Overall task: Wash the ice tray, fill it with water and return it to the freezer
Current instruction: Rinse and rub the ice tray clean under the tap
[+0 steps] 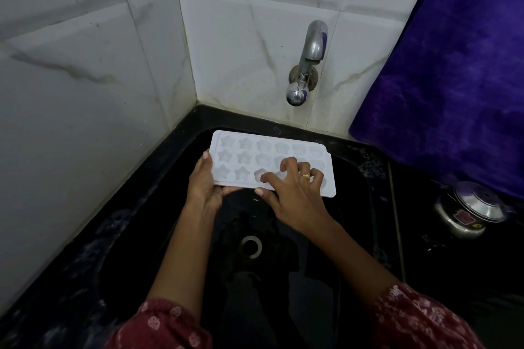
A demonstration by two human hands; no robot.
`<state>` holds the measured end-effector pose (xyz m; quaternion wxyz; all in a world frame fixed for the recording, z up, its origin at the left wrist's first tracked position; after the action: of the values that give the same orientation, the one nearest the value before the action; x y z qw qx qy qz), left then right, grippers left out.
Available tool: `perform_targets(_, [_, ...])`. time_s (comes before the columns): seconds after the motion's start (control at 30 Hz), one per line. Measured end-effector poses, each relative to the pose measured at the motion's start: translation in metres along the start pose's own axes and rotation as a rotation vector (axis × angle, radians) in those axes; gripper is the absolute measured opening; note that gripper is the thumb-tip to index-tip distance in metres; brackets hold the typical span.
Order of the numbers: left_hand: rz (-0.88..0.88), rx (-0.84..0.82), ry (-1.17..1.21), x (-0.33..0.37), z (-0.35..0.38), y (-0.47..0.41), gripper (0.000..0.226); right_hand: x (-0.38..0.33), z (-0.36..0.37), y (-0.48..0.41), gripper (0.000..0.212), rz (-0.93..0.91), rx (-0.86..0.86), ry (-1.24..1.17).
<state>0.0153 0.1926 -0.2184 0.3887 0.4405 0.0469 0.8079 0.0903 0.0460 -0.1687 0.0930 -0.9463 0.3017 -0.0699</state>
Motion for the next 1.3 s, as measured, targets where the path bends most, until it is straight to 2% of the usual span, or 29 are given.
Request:
perform_targets(0.33, [0.007, 0.015, 0.018, 0.0, -0.001, -0.001, 0.038, -0.003, 0.004, 0.001, 0.037, -0.013, -0.029, -0.046])
perform_targets(0.5, [0.003, 0.017, 0.038, -0.002, -0.001, 0.0, 0.035, -0.003, -0.007, -0.001, 0.041, 0.035, 0.038, -0.053])
perform_targets(0.7, [-0.008, 0.018, 0.055, -0.005, 0.001, 0.0, 0.027, -0.023, -0.007, -0.008, 0.043, -0.093, 0.012, -0.022])
perform_targets(0.97, [-0.002, 0.023, 0.072, -0.004, 0.003, 0.001, 0.022, -0.027, -0.002, -0.015, 0.045, -0.122, 0.0, -0.002])
perform_targets(1.1, [-0.018, 0.007, 0.085, -0.006, 0.003, 0.001, 0.025, -0.025, -0.004, -0.017, 0.041, -0.109, 0.022, 0.016])
perform_targets(1.3, [-0.015, 0.007, 0.082, -0.005, 0.004, 0.002, 0.026, -0.027, -0.002, -0.017, 0.044, -0.09, 0.027, 0.005])
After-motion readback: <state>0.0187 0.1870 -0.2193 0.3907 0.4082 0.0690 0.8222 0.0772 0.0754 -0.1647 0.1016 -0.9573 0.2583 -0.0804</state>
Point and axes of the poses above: each hand's wrist, its own y-axis away from the middle knuckle, its own z-axis out of the palm, x = y × z, the point moved 7 cm from there along -y, towards the middle knuckle, and after that the axes turned 12 degrees about y, right-handed, at the moved point
